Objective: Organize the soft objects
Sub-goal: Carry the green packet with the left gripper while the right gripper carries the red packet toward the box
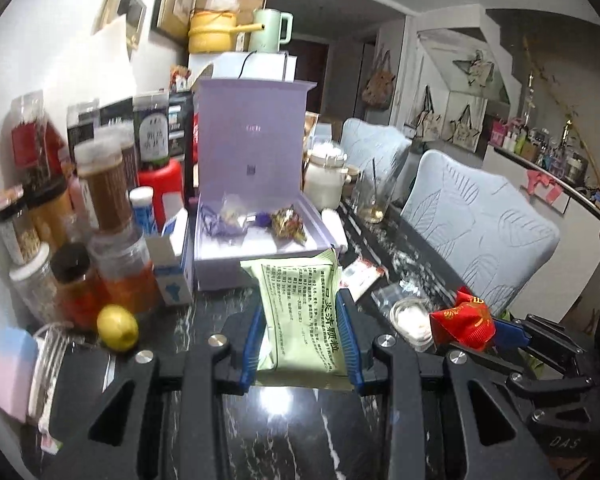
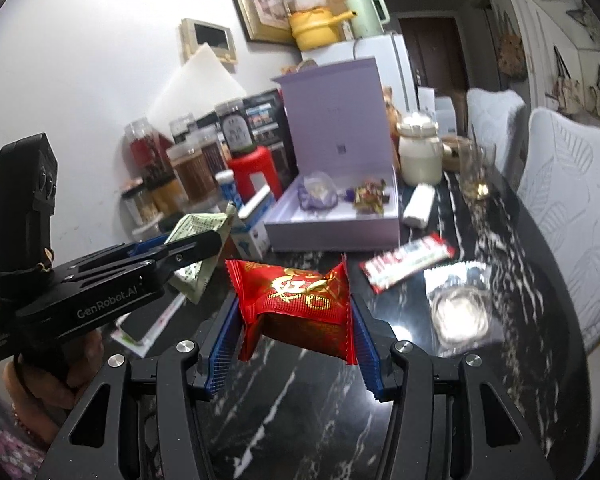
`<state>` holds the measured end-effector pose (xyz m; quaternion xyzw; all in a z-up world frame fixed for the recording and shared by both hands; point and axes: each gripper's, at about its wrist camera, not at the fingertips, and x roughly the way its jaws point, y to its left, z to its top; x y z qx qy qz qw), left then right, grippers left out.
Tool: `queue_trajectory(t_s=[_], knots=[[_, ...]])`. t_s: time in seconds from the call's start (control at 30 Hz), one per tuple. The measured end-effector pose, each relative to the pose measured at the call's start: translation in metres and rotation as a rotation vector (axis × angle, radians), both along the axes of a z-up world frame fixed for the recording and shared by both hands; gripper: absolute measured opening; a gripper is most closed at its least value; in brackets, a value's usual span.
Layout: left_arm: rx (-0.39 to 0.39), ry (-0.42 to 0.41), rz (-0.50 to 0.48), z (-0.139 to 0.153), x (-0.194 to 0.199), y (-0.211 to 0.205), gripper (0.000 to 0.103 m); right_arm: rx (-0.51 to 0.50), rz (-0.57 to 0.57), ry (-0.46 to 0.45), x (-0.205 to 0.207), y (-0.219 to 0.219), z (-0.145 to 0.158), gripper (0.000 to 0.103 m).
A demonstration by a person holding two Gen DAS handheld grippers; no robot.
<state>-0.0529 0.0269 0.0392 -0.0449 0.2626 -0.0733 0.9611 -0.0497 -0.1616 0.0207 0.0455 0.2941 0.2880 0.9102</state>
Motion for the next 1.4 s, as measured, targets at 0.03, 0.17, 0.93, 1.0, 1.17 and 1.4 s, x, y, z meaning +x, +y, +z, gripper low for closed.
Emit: queue_trajectory(t_s=[0.03,0.17,0.93,1.0,1.17,1.4], knots=[[-0.002,-0.009,-0.005,0.004,0.002,0.0,0.034,0.0,0.002,-0.009,0.001,0.0,0.004,0.052],[-0.006,-0.043,-0.016,0.019,0.01,0.002,0.034,-0.001,-0.012,-0.055,0.009,0.003,0.02,0.052],[0.009,-0.181,0.008,0.072,0.118,0.017,0.034,0.003,0.0,-0.177,0.12,0.017,0.082,0.053],[0.004,-0.183,0.012,0.073,0.132,0.021,0.034,0.0,-0.001,-0.182,0.132,0.02,0.084,0.053],[0.009,-0.176,0.029,0.069,0.172,0.027,0.034,-0.007,-0.004,-0.185,0.167,0.026,0.083,0.053],[-0.004,-0.122,0.056,0.05,0.223,0.037,0.034,-0.03,-0.009,-0.17,0.222,0.038,0.072,0.053]])
